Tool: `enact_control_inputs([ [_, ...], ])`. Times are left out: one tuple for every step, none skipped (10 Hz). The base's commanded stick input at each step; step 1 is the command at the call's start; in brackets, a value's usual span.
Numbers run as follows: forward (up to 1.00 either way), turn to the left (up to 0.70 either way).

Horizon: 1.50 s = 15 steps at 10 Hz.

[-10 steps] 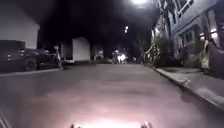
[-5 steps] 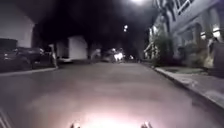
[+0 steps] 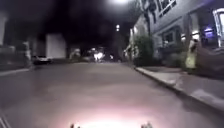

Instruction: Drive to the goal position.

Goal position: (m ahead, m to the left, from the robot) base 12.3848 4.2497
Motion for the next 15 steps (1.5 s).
enact_control_inputs([
  [0.7, 0.0],
  [0.7, 0.0],
  [0.7, 0.0],
  [0.7, 0.0],
  [0.7, 0.0],
  [0.7, 0.0],
  [0.7, 0.0],
  [0.7, 0.0],
  [0.7, 0.0],
  [0.7, 0.0],
  [0.7, 0.0],
  [0.7, 0.0],
  [0.7, 0.0],
  [0.7, 0.0],
  [0.7, 0.0],
])
